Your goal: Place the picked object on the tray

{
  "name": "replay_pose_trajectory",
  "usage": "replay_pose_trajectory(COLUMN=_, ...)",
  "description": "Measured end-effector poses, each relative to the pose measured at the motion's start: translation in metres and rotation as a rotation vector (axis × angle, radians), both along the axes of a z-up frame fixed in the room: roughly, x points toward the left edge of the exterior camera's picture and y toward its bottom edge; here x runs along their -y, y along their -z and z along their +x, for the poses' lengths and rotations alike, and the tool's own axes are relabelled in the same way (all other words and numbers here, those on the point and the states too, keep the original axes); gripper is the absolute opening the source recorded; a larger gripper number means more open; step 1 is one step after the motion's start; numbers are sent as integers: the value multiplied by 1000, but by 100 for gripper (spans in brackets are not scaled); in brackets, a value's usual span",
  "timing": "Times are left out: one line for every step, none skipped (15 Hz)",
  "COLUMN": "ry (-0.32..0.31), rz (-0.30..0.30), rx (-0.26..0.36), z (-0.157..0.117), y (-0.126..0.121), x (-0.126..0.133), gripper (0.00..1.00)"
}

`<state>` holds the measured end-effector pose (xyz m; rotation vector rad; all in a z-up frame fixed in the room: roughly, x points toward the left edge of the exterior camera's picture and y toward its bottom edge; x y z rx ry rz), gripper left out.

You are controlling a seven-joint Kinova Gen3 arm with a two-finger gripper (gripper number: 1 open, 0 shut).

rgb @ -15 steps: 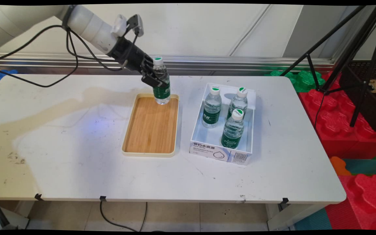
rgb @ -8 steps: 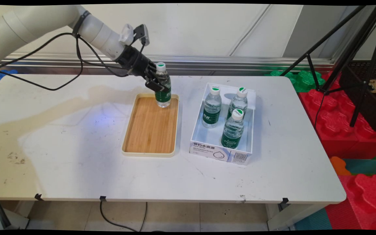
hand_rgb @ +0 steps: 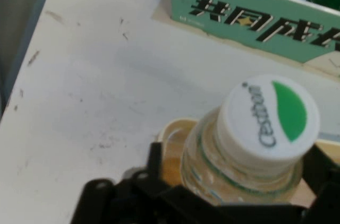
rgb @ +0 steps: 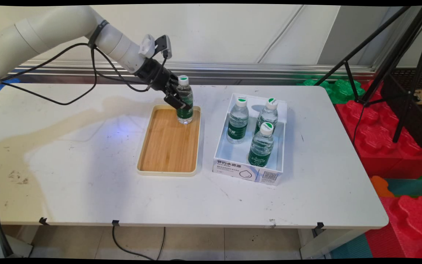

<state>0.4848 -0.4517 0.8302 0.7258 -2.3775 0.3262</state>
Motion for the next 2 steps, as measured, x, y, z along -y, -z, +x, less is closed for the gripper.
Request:
replay_pose_trajectory(ry=0, rz=-1, rx=1, z=0, y=1, x=0, gripper=100)
replay_pose_trajectory(ry=2, rz=-3, rx=3, z=0, y=2, x=1, gripper=100)
